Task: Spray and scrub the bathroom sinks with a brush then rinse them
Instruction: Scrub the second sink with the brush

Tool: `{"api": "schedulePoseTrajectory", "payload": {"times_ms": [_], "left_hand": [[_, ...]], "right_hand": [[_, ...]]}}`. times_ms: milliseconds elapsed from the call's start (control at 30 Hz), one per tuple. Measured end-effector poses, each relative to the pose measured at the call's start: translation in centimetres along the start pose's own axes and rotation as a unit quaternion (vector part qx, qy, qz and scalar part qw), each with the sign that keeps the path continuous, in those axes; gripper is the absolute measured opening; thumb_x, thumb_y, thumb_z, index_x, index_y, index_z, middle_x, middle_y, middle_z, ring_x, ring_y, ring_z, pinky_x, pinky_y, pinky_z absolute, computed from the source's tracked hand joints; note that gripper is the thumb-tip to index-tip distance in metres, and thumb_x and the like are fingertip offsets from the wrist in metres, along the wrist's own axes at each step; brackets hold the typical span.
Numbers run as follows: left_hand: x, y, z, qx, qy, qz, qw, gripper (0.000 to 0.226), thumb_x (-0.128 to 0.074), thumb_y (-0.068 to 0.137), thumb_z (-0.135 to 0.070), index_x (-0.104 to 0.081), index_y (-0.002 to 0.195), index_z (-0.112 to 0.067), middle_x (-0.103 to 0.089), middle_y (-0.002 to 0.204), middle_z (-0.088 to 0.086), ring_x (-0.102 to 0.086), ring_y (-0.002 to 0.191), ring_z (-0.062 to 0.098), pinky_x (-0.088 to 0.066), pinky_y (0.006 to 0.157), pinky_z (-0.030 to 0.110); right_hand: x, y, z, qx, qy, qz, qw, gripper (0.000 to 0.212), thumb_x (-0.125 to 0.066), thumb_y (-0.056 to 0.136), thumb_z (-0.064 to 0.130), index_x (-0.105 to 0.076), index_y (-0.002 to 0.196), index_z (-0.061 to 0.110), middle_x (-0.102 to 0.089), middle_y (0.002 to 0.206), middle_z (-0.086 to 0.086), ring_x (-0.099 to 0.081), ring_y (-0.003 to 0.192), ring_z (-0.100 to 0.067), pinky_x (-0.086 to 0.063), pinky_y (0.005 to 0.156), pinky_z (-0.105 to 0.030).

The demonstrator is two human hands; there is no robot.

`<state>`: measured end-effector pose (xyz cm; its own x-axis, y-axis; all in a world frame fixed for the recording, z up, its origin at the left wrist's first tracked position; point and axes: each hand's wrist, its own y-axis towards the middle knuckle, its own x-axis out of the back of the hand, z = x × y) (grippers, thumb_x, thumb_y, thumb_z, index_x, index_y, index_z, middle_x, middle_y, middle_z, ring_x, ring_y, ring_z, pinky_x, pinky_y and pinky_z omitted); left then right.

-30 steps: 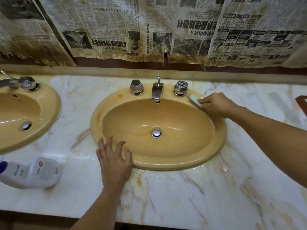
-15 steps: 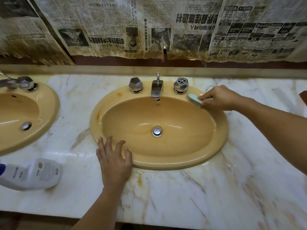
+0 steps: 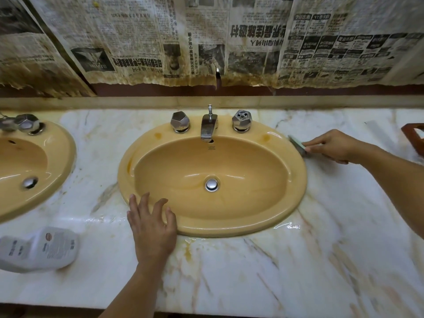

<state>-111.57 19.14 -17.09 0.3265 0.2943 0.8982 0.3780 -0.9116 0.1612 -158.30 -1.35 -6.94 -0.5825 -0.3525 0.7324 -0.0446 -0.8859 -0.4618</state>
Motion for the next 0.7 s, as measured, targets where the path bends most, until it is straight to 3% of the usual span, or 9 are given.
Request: {"api": "schedulePoseTrajectory", "payload": {"times_ms": [100,167,233,300,333,367,500,600,700], "left_hand": [[0.0,0.0,-0.2,0.000,0.002,-0.002,1.000,0.043,-0.038,0.097,-0.037,-0.072,0.120,-0.023,-0.042,0.153,0.007,-0.009,0.157,0.031,-0.018,0.124,0.058],[0.0,0.0,-0.3,0.001,0.006,0.000,1.000,0.045,-0.037,0.097,-0.038,-0.072,0.120,-0.023,-0.042,0.153,0.007,-0.009,0.157,0.031,-0.018,0.124,0.058],[0.0,0.0,-0.2,0.002,0.004,0.002,1.000,0.045,-0.036,0.097,-0.038,-0.072,0.120,-0.023,-0.041,0.153,0.007,-0.008,0.157,0.030,-0.017,0.124,0.057],[0.0,0.1,-0.2,0.002,-0.001,0.002,1.000,0.045,-0.037,0.096,-0.037,-0.072,0.120,-0.022,-0.042,0.153,0.006,-0.008,0.157,0.029,-0.018,0.124,0.058],[0.0,0.1,-0.2,0.001,-0.002,0.002,1.000,0.045,-0.037,0.096,-0.037,-0.072,0.120,-0.022,-0.042,0.153,0.006,-0.008,0.157,0.029,-0.019,0.124,0.058],[0.1,0.1,-0.2,0.002,-0.001,0.003,1.000,0.045,-0.037,0.096,-0.037,-0.072,0.120,-0.022,-0.042,0.153,0.007,-0.009,0.157,0.029,-0.019,0.124,0.058],[0.2,0.1,-0.1,0.002,0.001,0.006,1.000,0.046,-0.037,0.096,-0.038,-0.070,0.122,-0.021,-0.041,0.154,0.007,-0.009,0.157,0.029,-0.020,0.124,0.058],[0.1,0.1,0.0,0.000,0.003,0.003,1.000,0.044,-0.039,0.096,-0.037,-0.070,0.122,-0.021,-0.041,0.154,0.007,-0.009,0.157,0.030,-0.020,0.124,0.058],[-0.1,0.2,0.1,-0.003,0.007,0.004,1.000,0.043,-0.039,0.096,-0.036,-0.070,0.122,-0.021,-0.041,0.153,0.007,-0.009,0.157,0.030,-0.020,0.123,0.058]], "right_hand": [[0.1,-1.0,-1.5,-0.015,0.034,0.029,0.999,0.022,-0.074,0.093,0.032,-0.078,0.114,0.033,-0.041,0.057,-0.009,-0.030,0.054,-0.027,-0.027,0.043,-0.023],[-0.2,-1.0,-0.6,-0.013,0.011,0.011,1.000,0.025,-0.074,0.093,0.032,-0.077,0.118,0.031,-0.054,0.063,-0.006,-0.035,0.052,-0.028,-0.030,0.041,-0.023],[-0.8,-0.3,1.8,0.017,-0.054,-0.045,0.997,0.030,-0.072,0.094,0.033,-0.074,0.124,0.029,-0.072,0.097,-0.003,-0.052,0.058,-0.025,-0.039,0.039,-0.024],[-1.6,0.9,4.9,0.061,-0.070,-0.107,0.990,0.034,-0.070,0.095,0.034,-0.071,0.129,0.026,-0.066,0.131,-0.006,-0.061,0.085,-0.023,-0.052,0.049,-0.029],[-2.0,1.3,6.5,0.086,-0.072,-0.123,0.986,0.036,-0.069,0.096,0.033,-0.070,0.130,0.024,-0.063,0.138,-0.007,-0.062,0.098,-0.024,-0.057,0.061,-0.031],[-2.5,1.9,8.0,0.104,-0.081,-0.120,0.984,0.037,-0.068,0.096,0.031,-0.070,0.131,0.021,-0.062,0.140,-0.007,-0.060,0.108,-0.025,-0.056,0.071,-0.031],[-5.3,2.8,11.5,0.120,-0.114,-0.056,0.985,0.034,-0.064,0.096,0.027,-0.070,0.130,0.022,-0.062,0.133,-0.002,-0.055,0.107,-0.023,-0.045,0.078,-0.029],[-5.1,2.8,10.7,0.138,-0.146,-0.045,0.979,0.035,-0.064,0.096,0.032,-0.070,0.129,0.025,-0.065,0.135,-0.003,-0.054,0.120,-0.025,-0.046,0.093,-0.033],[-3.5,2.9,9.3,0.104,-0.143,-0.052,0.983,0.037,-0.066,0.095,0.036,-0.070,0.130,0.026,-0.061,0.140,0.000,-0.054,0.120,-0.024,-0.051,0.084,-0.031]]}}
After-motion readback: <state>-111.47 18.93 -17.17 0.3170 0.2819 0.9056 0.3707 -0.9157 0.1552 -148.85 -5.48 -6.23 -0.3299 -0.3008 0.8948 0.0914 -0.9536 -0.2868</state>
